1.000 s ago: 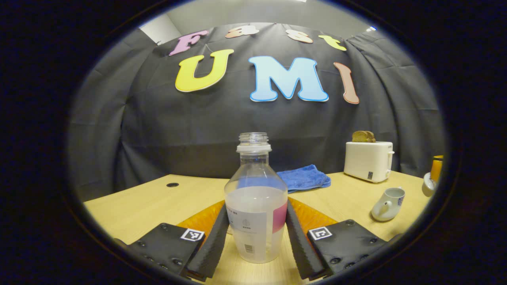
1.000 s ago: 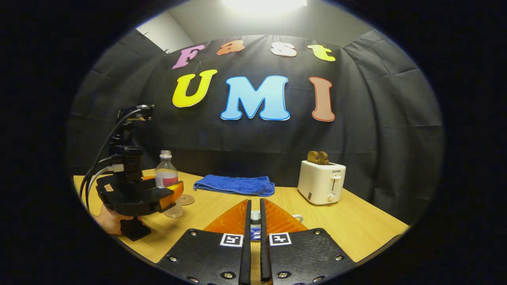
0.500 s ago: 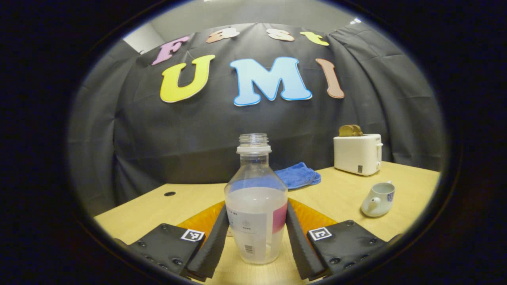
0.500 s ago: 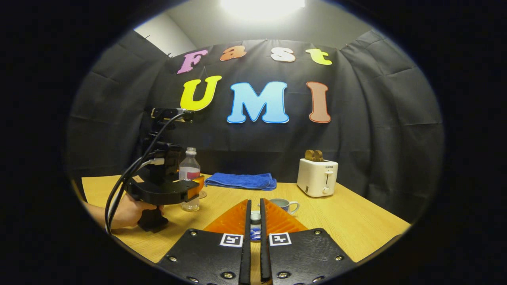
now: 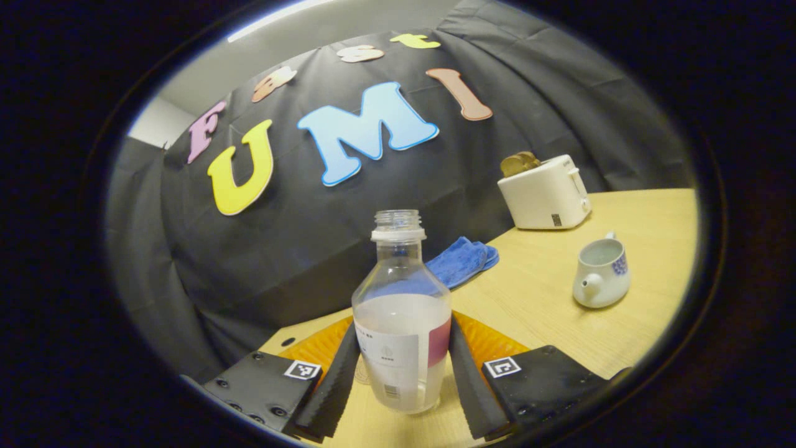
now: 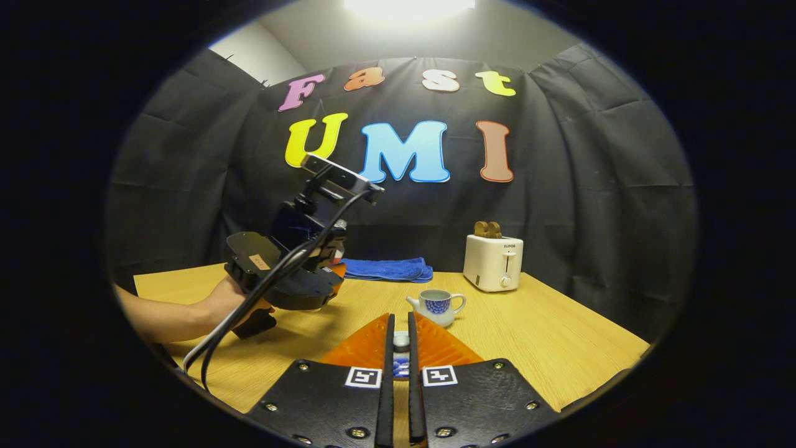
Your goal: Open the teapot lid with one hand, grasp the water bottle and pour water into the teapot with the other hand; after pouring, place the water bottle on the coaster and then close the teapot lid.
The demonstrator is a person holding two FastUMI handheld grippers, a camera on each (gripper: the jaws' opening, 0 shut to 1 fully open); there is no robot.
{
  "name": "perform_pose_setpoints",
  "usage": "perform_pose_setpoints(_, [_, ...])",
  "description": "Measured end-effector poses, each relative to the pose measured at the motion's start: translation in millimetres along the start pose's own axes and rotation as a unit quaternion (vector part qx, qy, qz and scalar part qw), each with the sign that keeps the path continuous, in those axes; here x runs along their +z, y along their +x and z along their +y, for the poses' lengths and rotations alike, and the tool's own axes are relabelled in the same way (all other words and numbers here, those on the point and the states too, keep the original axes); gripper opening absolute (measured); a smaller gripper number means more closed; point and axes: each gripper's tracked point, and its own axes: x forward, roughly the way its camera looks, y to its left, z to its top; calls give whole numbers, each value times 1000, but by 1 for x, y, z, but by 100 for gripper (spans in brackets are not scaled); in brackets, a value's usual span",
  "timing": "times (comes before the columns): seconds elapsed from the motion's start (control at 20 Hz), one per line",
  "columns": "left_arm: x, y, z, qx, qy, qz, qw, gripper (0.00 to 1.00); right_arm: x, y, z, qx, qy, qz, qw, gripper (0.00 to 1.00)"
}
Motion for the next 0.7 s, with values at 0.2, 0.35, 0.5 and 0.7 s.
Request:
perform_pose_setpoints(0.2, [9,5,-25,-21,57,0,998,86,-4,-3,-2,-1,6,5,1000,10])
perform_pose_setpoints(0.35, [8,9,-42,-35,98,6,995,86,-1,-6,-8,-8,4,1,1000,10])
perform_pose_setpoints(0.5, [11,11,-48,-36,155,7,987,86,-4,-6,-10,-9,5,4,1000,10])
perform_pose_setpoints(0.7, [8,16,-64,-48,213,18,976,87,-7,-7,-13,-10,17,7,1000,10])
